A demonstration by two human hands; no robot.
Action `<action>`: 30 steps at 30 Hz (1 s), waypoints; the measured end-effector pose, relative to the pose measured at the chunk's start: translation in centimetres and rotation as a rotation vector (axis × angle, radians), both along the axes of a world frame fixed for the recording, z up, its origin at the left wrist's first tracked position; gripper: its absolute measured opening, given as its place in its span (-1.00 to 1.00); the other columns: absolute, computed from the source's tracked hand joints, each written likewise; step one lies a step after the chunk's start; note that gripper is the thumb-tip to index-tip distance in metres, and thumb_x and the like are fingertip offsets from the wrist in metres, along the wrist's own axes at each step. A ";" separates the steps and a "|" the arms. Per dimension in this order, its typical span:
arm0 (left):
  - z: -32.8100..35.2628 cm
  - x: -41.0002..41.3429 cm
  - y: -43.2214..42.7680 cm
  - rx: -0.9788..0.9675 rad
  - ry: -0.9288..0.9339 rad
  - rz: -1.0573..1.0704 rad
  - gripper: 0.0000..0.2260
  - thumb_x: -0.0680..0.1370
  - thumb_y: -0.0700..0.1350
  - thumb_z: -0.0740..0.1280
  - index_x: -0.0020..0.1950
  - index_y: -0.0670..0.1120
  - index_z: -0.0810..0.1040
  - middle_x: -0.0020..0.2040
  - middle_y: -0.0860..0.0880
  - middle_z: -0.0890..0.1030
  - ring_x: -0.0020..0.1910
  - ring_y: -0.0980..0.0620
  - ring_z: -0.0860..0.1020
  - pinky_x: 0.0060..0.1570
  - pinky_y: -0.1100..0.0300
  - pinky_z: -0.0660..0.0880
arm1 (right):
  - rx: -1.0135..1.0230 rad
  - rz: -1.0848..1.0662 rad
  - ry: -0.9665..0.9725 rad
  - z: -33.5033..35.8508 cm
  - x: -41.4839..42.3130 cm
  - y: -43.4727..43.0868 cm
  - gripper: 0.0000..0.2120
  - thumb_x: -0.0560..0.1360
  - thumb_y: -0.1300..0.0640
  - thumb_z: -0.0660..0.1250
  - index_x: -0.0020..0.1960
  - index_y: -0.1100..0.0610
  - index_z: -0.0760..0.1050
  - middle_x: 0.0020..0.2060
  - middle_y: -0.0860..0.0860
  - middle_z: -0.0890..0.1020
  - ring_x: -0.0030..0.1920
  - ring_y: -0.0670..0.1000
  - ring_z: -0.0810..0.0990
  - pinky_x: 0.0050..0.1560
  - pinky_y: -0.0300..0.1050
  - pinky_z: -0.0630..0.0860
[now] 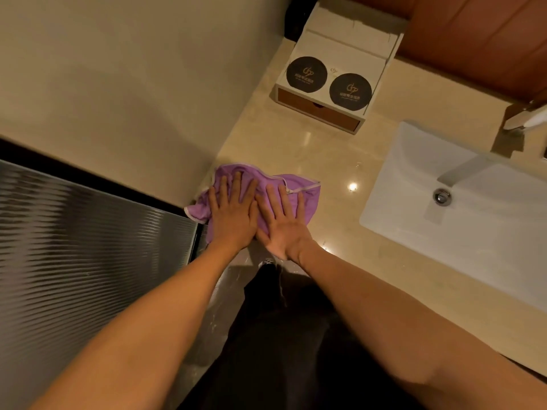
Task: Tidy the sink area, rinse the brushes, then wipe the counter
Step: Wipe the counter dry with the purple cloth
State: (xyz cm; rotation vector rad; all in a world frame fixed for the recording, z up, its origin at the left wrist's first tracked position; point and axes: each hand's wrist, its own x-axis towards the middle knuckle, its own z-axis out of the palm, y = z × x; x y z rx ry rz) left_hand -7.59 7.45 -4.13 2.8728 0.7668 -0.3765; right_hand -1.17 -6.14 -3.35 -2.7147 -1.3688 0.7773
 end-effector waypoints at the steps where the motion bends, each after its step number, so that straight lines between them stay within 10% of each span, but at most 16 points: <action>1: 0.0 0.1 -0.4 -0.013 -0.001 0.007 -0.49 0.68 0.10 -0.14 0.65 0.11 -0.04 0.66 -0.01 -0.14 0.63 -0.13 -0.15 0.55 -0.22 -0.18 | -0.002 0.005 0.000 0.0 0.1 -0.5 -0.21 0.45 -0.36 -0.43 0.58 -0.02 -0.39 0.55 0.07 -0.42 0.54 0.16 -0.49 0.46 0.44 -0.35; 13: 1.1 6.2 -4.5 -0.109 0.014 0.029 -0.52 0.70 0.12 -0.13 0.54 0.23 -0.34 0.62 0.00 -0.33 0.59 -0.14 -0.35 0.53 -0.24 -0.26 | 0.045 0.060 -0.009 -0.1 7.5 -5.4 -0.23 0.44 -0.41 -0.39 0.56 -0.11 -0.43 0.56 -0.04 -0.39 0.57 0.10 -0.43 0.50 0.38 -0.30; 19: 0.9 11.8 -6.7 -0.162 0.056 0.013 -0.49 0.69 0.15 -0.15 0.61 0.22 -0.28 0.60 0.00 -0.39 0.57 -0.18 -0.38 0.51 -0.27 -0.31 | 0.182 0.028 -0.085 -1.4 12.5 -8.3 -0.23 0.54 -0.39 -0.19 0.65 -0.04 -0.10 0.63 0.01 -0.04 0.63 0.15 -0.12 0.52 0.40 -0.09; 30: 1.9 18.0 -8.6 -0.204 0.101 -0.105 -0.50 0.70 0.12 -0.17 0.62 0.21 -0.26 0.60 -0.02 -0.40 0.56 -0.21 -0.41 0.50 -0.27 -0.34 | 0.151 -0.103 -0.054 -1.2 16.4 -10.5 -0.19 0.50 -0.45 -0.24 0.63 -0.11 -0.28 0.63 -0.01 -0.23 0.60 0.10 -0.34 0.52 0.36 -0.28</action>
